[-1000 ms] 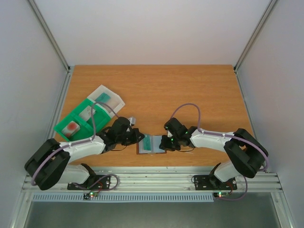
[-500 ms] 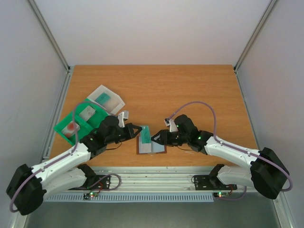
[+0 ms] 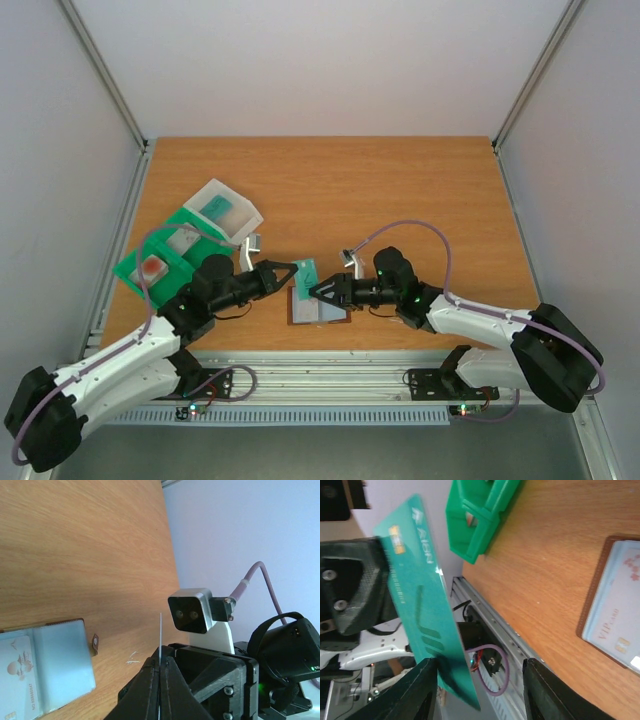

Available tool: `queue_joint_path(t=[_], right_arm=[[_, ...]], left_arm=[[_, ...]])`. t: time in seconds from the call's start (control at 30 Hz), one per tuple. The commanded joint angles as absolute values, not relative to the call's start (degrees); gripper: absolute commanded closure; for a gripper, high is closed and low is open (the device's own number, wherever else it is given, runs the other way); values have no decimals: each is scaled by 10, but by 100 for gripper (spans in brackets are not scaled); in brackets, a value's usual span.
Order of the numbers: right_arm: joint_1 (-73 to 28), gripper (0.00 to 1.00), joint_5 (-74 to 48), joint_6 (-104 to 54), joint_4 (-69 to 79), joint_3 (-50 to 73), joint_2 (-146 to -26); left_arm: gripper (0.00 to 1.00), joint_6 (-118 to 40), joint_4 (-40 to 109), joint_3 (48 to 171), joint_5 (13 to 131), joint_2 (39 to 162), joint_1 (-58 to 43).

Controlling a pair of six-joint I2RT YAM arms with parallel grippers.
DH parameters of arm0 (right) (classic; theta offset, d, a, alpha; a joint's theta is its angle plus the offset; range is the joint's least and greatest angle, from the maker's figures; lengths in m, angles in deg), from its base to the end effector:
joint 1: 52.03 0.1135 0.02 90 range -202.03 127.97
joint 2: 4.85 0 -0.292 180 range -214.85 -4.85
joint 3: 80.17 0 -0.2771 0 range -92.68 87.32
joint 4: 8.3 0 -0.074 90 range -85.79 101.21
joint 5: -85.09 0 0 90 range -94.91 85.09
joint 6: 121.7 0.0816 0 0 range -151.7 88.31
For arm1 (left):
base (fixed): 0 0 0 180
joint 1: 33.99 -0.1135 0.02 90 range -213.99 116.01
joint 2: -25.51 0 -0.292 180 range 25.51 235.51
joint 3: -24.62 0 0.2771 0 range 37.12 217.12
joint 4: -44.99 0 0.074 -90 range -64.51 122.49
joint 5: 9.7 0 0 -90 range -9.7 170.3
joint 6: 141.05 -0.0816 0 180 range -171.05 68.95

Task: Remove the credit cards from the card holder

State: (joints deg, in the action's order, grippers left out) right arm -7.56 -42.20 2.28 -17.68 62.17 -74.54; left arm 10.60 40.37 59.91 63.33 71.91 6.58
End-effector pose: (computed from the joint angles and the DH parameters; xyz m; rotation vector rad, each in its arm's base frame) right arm 0.1664 0.2327 0.1869 -0.6809 2.1060 1.4743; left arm 0.1645 -0.1722 0.2303 -0.1517 2.1186 -1.4417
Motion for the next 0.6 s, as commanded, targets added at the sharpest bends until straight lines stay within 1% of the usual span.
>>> queue_joint_path(t=[0.0, 0.07, 0.13, 0.2, 0.23, 0.3, 0.33, 0.4, 0.5, 0.57], right_arm=[[-72, 52, -447, 37, -284, 634, -742], [-72, 55, -450, 34, -275, 630, -738], [-72, 65, -450, 30, -269, 630, -729], [-72, 80, -449, 20, -249, 627, -720], [-72, 86, -450, 12, -237, 624, -713], [-73, 94, -455, -9, -207, 621, -696], [-72, 97, -456, -23, -185, 619, -684], [-72, 99, -462, -54, -146, 621, -655], [-73, 99, -495, -94, -92, 624, -604], [-73, 99, -521, -120, -53, 622, -573]], left_arm=[[100, 124, 506, 576, 621, 717, 68], [100, 128, 528, 570, 615, 723, 68], [100, 132, 544, 566, 611, 728, 67], [99, 135, 553, 563, 607, 731, 68], [100, 135, 557, 562, 603, 731, 68], [100, 135, 557, 560, 593, 726, 67], [98, 130, 553, 563, 583, 723, 67], [89, 106, 502, 581, 557, 714, 68], [76, 34, 356, 637, 521, 696, 67], [76, -18, 271, 669, 494, 684, 68]])
